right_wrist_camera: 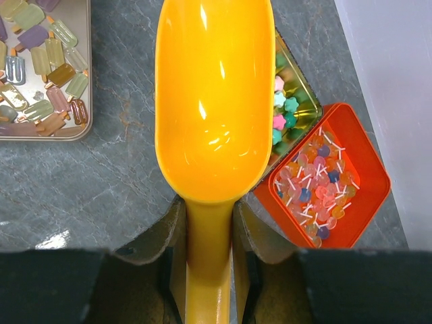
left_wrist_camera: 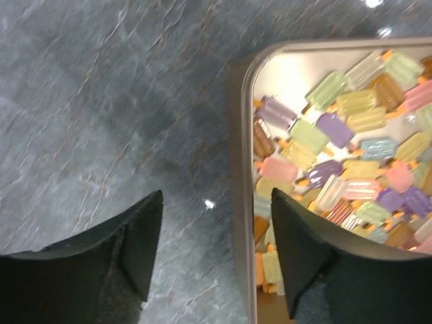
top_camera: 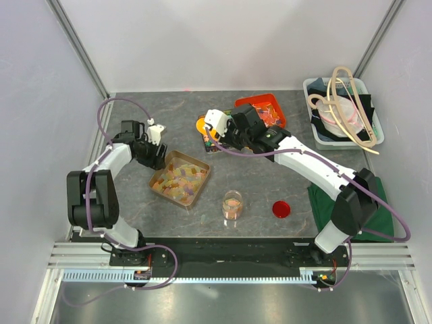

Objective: Pack the candies
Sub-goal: Pick up the storage box at the center of the board.

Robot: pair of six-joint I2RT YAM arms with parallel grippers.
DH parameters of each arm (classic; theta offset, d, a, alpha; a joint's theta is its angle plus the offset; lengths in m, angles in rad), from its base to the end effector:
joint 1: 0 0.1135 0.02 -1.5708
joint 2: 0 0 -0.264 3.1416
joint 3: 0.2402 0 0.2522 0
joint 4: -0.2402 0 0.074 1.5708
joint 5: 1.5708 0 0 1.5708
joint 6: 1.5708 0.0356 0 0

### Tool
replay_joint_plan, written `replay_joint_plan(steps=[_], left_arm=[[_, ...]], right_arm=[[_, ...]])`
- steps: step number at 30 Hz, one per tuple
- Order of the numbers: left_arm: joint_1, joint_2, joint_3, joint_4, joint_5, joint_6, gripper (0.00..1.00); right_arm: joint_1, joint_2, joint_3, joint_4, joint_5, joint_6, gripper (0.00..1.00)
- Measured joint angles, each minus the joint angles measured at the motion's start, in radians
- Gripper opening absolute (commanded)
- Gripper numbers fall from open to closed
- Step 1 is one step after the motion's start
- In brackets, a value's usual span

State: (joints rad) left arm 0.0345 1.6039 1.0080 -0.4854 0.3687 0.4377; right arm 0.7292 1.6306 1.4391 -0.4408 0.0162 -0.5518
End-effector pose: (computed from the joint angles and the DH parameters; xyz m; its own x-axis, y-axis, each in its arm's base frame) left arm 0.3158 -0.0019 0.1949 -0.7407 0.3701 -0.5607 0.4981 0.8625 -0.0888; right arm 0.2808 0.2501 0.3245 -0.0312 -0.7308 -0.6819 -0.7900 0.4360 -0.4310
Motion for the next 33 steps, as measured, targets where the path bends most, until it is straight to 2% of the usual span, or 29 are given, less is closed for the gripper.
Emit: replay_joint_plan(steps=[8,16,27,29,30,31,32,33], left_arm=[[-0.016,-0.076,-0.077,0.013,-0.107,0.052,0.64],[-0.033,-0.077,-0.118,0.011,-0.157,0.077,0.50],[-0.098,-0.076,-0.174,0.047,-0.230,0.089,0.45],[-0.109,-0.076,-0.176,0.055,-0.238,0.089,0.32],[-0.116,-0.076,-0.178,0.061,-0.241,0.089,0.18],[-0.120,-0.075,-0.179,0.065,-0.241,0.090,0.10],[-0.124,-0.075,-0.181,0.070,-0.243,0.090,0.04],[-0.128,-0.073,-0.181,0.077,-0.253,0.090,0.02]], right_arm=[[0.000,0.000,0.000,-0.001,0.000,-0.003,0.00],[0.000,0.000,0.000,-0.004,-0.002,-0.003,0.00],[0.000,0.000,0.000,-0.038,-0.004,-0.004,0.00],[0.000,-0.001,0.000,-0.044,-0.004,-0.006,0.00],[0.001,-0.001,0.000,-0.047,-0.004,-0.007,0.00],[0.002,-0.001,0.002,-0.052,-0.004,-0.011,0.00],[0.004,-0.001,0.002,-0.055,-0.004,-0.017,0.00],[0.008,-0.001,0.005,-0.060,-0.001,-0.022,0.00]])
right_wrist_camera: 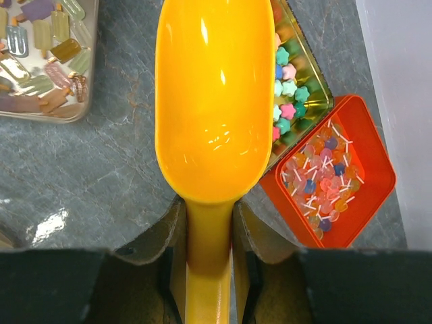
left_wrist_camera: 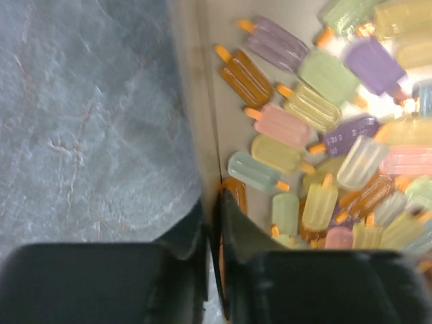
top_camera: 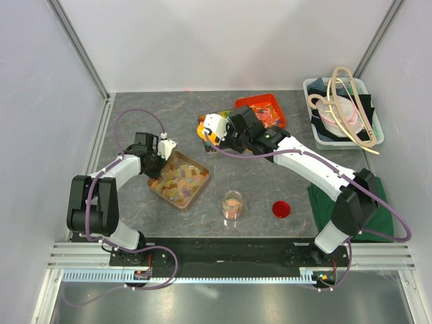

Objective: Pack the candies
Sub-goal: Pick up the storage box at the center of the board.

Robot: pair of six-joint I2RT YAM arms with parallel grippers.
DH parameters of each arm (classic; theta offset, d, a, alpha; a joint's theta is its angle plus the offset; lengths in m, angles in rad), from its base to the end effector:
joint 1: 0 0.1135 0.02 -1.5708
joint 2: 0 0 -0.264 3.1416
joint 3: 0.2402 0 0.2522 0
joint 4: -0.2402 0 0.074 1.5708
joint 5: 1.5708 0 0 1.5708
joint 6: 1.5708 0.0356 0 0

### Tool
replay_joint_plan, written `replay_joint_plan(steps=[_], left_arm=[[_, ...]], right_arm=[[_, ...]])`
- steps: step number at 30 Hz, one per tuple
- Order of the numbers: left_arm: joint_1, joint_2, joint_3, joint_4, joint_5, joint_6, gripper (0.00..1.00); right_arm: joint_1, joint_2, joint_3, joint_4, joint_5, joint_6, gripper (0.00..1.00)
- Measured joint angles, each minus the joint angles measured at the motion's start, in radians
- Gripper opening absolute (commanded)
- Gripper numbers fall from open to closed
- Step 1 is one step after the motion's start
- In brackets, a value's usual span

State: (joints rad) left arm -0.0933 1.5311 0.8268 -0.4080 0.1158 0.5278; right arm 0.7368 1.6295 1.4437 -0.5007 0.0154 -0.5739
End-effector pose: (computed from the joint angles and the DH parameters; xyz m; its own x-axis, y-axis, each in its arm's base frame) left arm 0.2818 -0.0305 0.1663 -0.6991 0.5679 -0.4346 0.5736 0.8082 0.1334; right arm 0.2759 0.2496 0.3213 -0.0343 -0.7640 -0.6443 -0.8117 0.3974 -0.4281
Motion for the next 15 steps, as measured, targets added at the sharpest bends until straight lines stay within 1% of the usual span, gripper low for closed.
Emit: replay_joint_plan(steps=[4,11,15], left_arm=[[-0.005,0.007,0.002,0.020,0.010,-0.002,0.02],[-0.018,0.020,0.028,0.006,0.008,-0.003,0.02],[-0.033,0.019,0.047,0.023,-0.019,-0.004,0.02]], right_arm=[[0.045,0.000,0.020,-0.035,0.046,-0.047,0.00],[0.193,0.000,0.064,-0.112,0.192,-0.179,0.00],[0.229,0.004,0.098,-0.151,0.274,-0.248,0.00]])
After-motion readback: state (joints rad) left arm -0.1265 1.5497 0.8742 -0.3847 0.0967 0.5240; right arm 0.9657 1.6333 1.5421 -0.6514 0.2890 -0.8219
